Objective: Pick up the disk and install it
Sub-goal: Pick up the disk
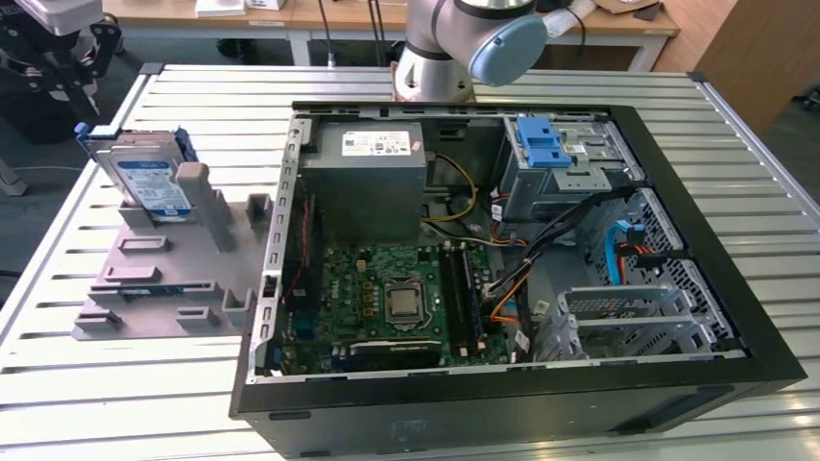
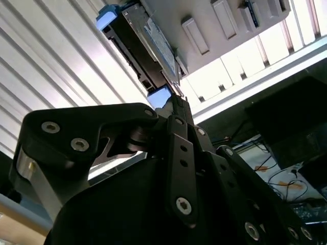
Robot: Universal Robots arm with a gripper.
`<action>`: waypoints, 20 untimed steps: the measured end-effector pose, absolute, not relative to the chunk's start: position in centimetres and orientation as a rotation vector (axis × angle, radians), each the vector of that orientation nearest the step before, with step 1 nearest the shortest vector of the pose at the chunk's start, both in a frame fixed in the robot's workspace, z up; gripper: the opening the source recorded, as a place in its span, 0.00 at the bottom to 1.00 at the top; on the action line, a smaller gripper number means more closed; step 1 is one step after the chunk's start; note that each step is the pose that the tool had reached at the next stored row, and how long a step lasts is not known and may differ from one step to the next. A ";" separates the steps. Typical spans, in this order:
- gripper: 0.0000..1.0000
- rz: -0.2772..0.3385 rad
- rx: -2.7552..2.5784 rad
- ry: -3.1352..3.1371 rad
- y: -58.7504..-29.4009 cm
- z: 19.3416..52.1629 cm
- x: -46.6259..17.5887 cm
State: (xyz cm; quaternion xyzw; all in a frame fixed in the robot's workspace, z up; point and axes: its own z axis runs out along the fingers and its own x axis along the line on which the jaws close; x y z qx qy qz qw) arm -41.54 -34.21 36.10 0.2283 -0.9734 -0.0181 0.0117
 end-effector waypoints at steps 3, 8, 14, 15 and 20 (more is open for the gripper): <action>0.11 -0.055 0.791 -3.015 -34.2 36.1 -41.5; 0.11 -0.054 0.878 -2.990 -34.2 36.0 -41.5; 0.11 -0.052 0.923 -2.979 -34.2 36.0 -41.7; 0.11 -0.051 0.925 -2.981 -34.2 35.9 -41.8; 0.11 -0.044 0.936 -2.993 -34.2 35.8 -42.0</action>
